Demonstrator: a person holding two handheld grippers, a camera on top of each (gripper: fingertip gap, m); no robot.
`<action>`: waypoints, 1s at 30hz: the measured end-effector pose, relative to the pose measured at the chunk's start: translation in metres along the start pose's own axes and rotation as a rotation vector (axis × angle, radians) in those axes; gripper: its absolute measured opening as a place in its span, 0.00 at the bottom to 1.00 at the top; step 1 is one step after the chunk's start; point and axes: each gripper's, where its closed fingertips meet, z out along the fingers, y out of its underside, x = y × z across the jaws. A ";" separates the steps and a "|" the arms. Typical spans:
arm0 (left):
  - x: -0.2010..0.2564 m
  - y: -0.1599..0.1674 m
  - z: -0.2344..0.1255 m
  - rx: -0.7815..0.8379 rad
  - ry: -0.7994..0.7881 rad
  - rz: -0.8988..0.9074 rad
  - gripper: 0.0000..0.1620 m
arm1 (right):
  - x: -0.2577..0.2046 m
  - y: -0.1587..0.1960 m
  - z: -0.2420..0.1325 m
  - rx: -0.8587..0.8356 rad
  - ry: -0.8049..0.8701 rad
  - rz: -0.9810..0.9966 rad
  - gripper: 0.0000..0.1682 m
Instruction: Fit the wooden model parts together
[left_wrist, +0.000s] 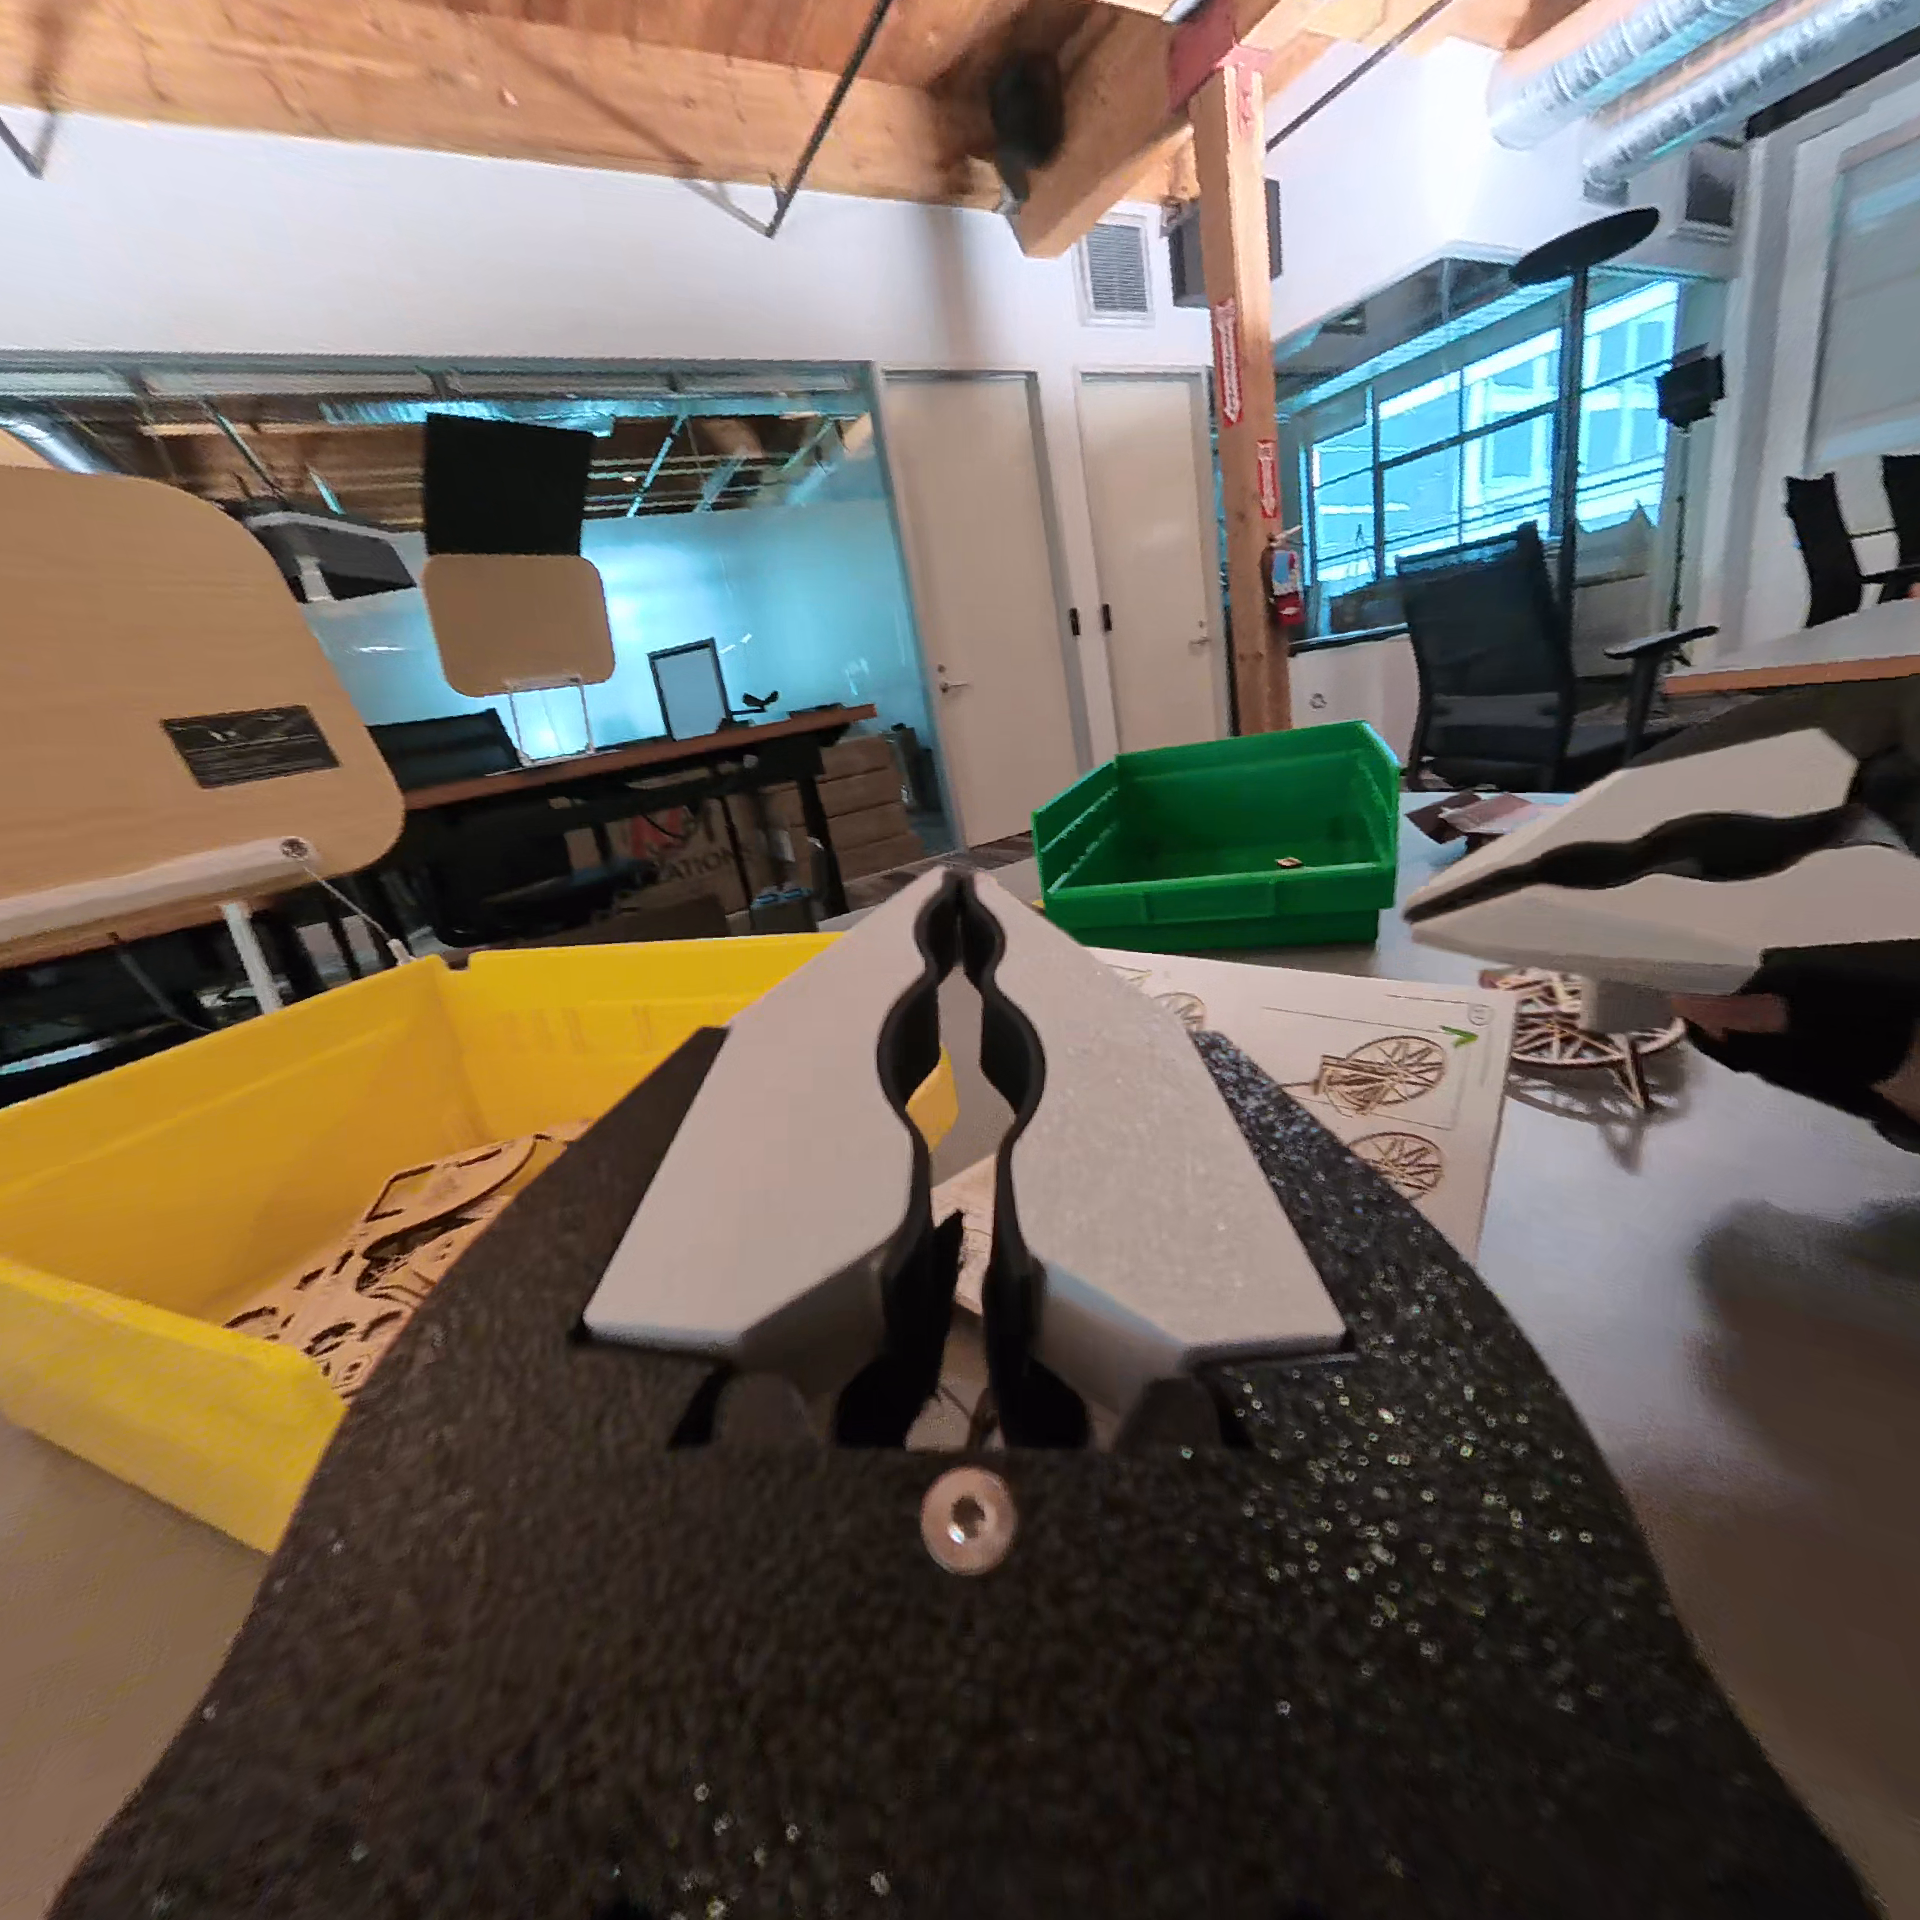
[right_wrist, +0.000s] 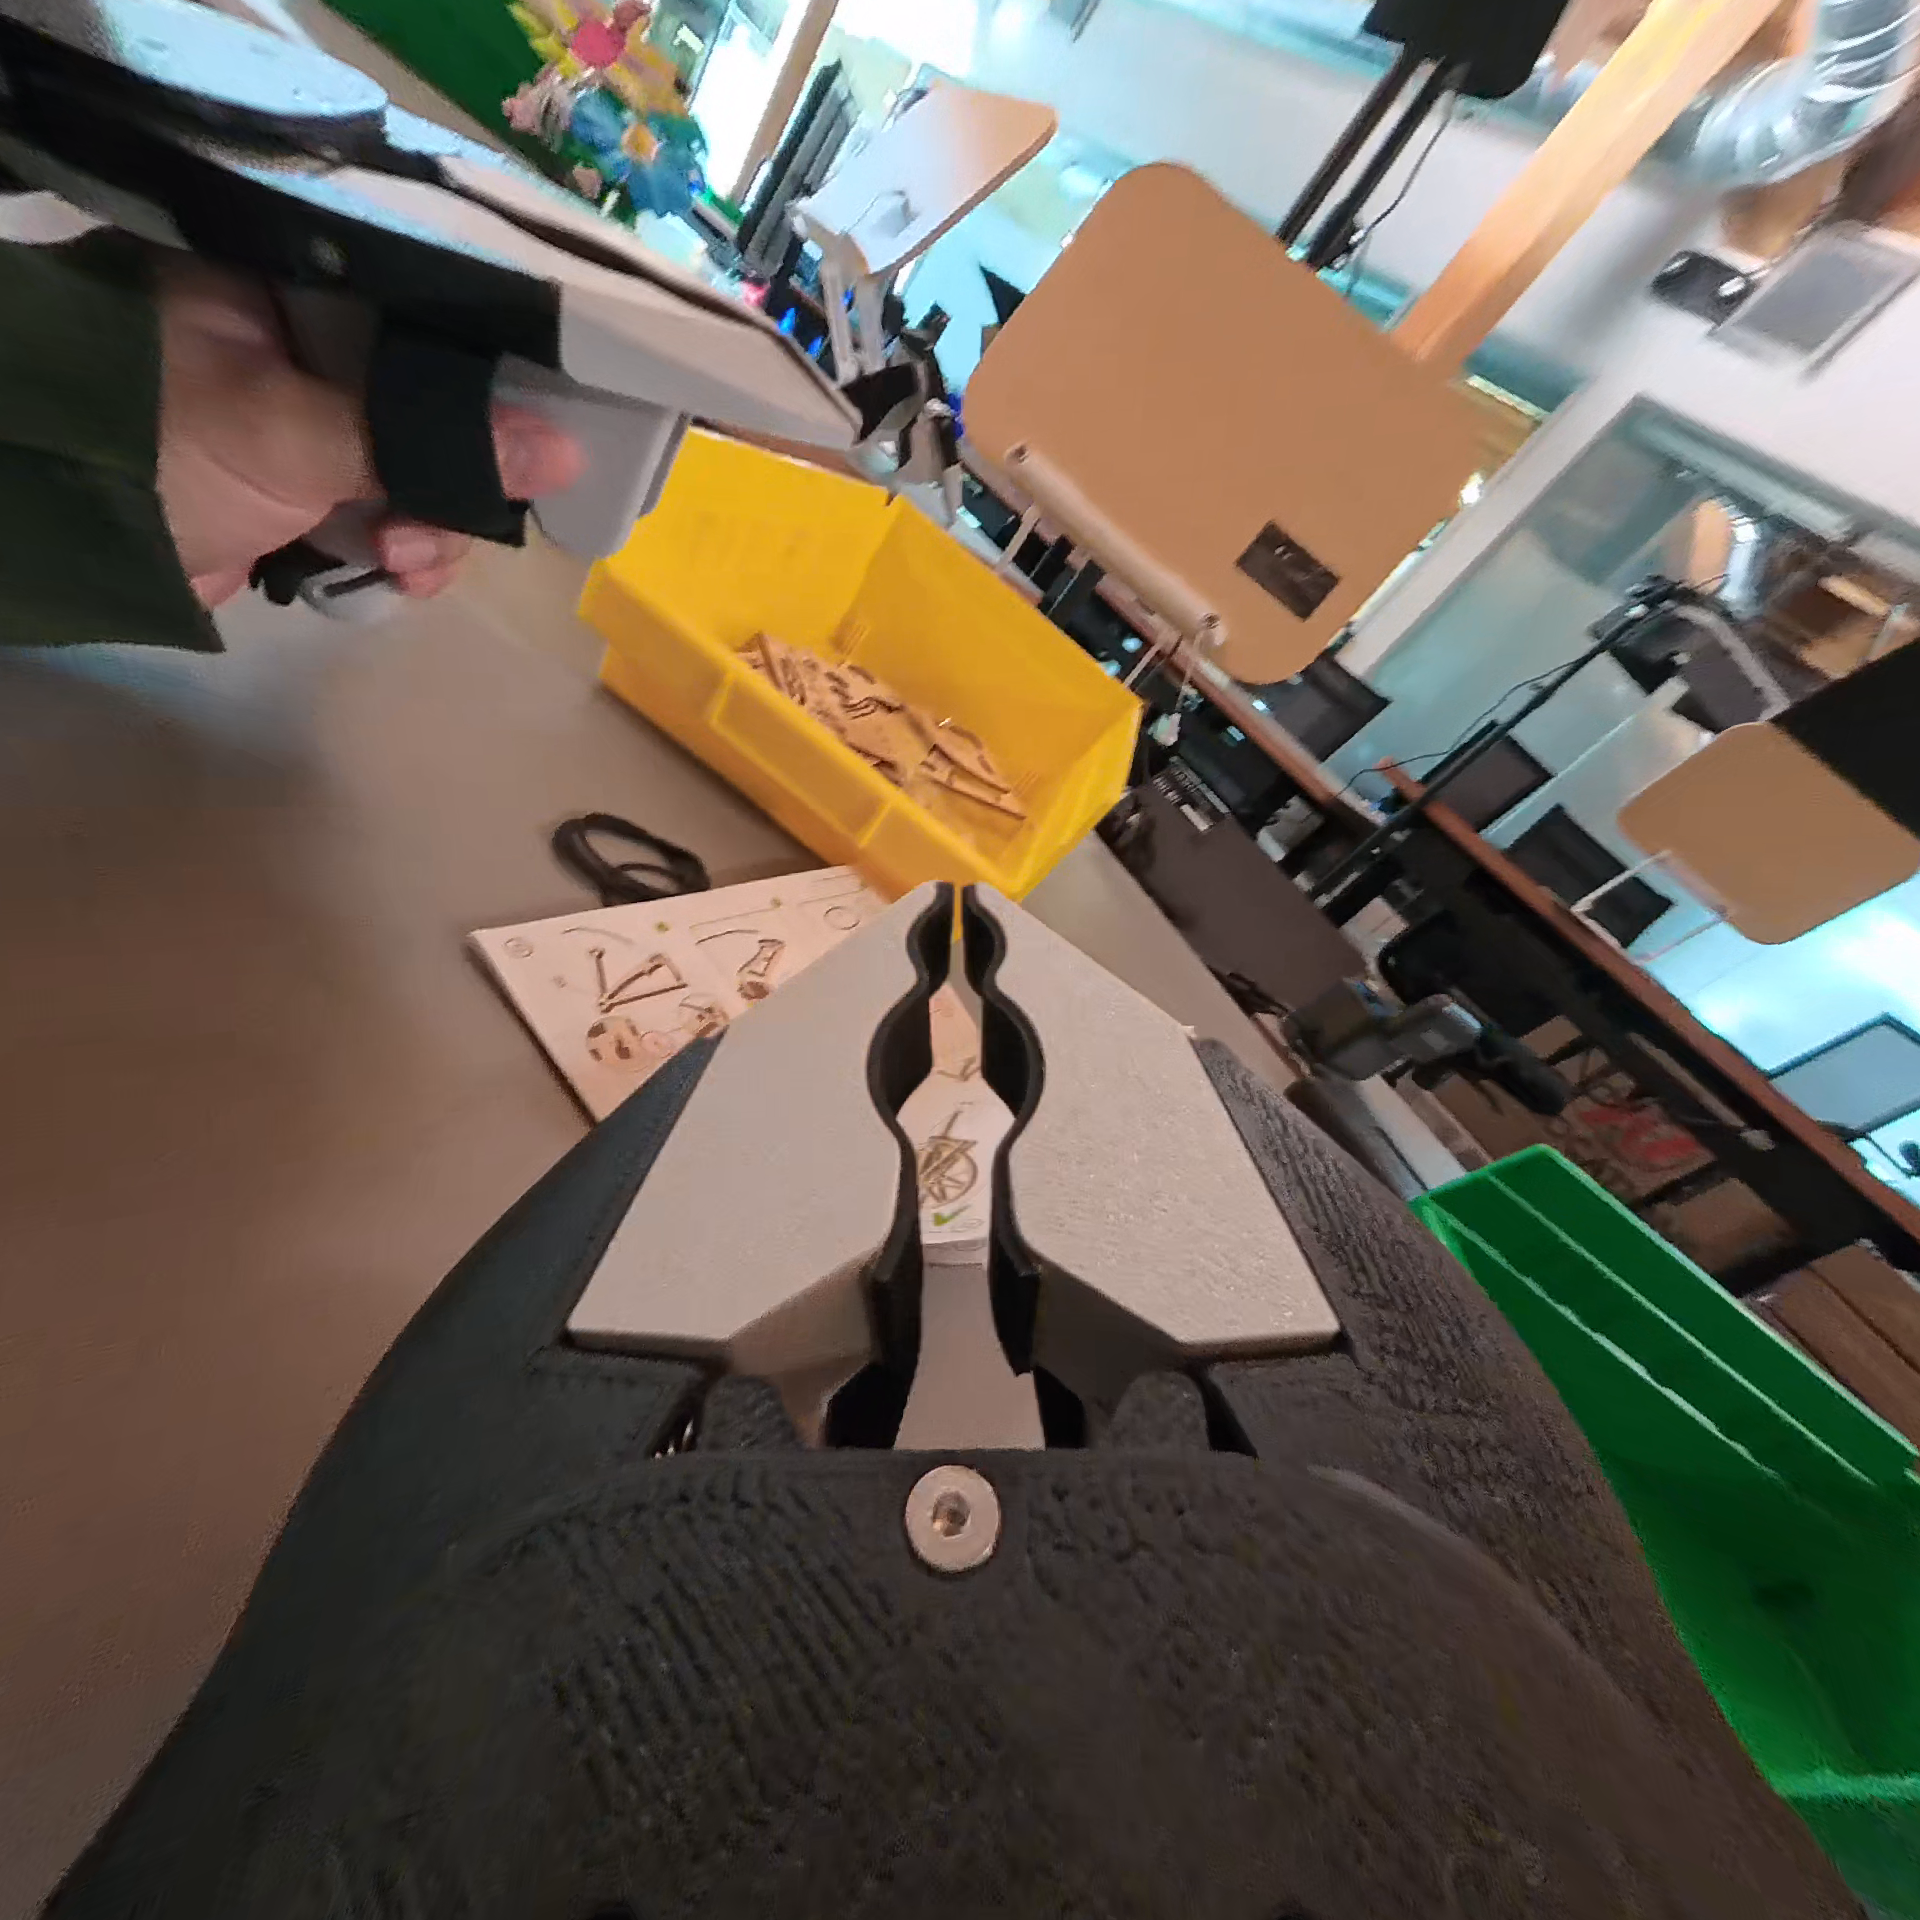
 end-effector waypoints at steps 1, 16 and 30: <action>-0.003 0.001 0.001 -0.003 -0.015 -0.002 0.00 | 0.003 -0.001 0.000 0.008 0.019 -0.002 0.02; -0.015 0.020 0.011 -0.058 -0.077 -0.062 0.52 | 0.034 0.001 -0.002 0.029 0.224 -0.008 0.38; -0.022 0.026 0.019 -0.034 -0.134 0.069 0.92 | 0.041 -0.012 -0.006 0.123 0.270 -0.028 0.61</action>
